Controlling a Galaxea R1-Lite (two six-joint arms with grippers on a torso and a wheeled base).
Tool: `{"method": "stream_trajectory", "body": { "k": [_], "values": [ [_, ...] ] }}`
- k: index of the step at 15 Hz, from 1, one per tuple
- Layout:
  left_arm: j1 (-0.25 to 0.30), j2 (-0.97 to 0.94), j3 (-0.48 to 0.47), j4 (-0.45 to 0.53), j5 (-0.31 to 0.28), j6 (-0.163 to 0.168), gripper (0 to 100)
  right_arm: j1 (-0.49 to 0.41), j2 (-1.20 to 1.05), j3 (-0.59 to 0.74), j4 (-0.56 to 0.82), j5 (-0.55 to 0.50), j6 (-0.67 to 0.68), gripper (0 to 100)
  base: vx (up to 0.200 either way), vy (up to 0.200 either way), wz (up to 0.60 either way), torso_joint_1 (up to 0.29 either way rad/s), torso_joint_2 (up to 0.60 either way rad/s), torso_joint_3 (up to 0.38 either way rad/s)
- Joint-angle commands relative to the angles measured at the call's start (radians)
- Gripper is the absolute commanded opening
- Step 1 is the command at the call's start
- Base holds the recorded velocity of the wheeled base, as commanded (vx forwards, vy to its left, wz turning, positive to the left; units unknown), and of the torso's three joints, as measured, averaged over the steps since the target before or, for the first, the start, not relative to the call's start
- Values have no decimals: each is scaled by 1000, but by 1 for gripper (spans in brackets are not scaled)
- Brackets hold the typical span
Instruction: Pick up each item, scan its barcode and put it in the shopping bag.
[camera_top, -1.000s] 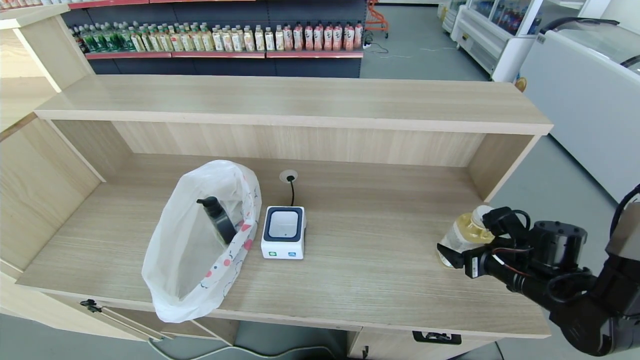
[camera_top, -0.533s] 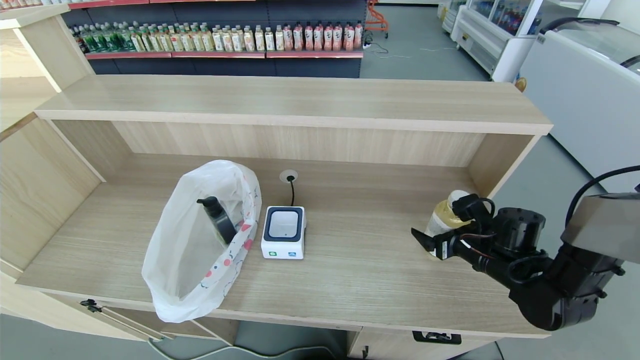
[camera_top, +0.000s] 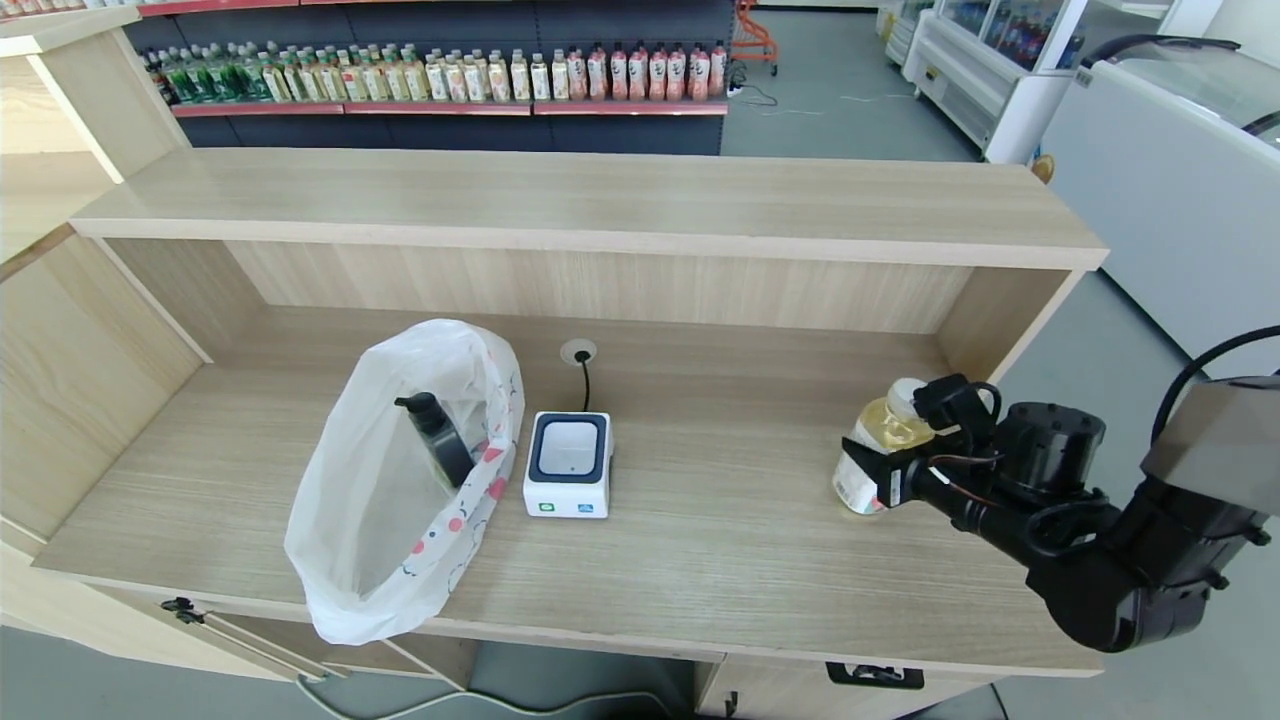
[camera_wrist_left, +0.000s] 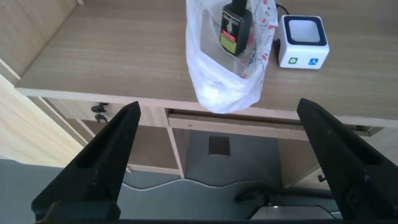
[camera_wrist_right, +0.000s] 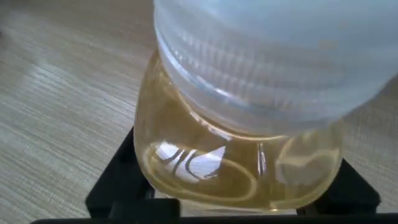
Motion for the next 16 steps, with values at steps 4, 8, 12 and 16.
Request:
{"method": "stream_trajectory", "body": {
  "k": [4,8,12,16],
  "values": [
    [1,0,0,0,-1,-1,100,-57,-291,209,86,137,85,0,0,0,0,0,0,0],
    [1,0,0,0,-1,-1,100,-70,-596,309,282,372,182,0,0,0,0,0,0,0],
    [1,0,0,0,-1,-1,100,-37,-642,301,295,577,318,0,0,0,0,0,0,0],
    [1,0,0,0,-1,-1,100,64,-593,309,285,683,326,0,0,0,0,0,0,0]
  ]
}}
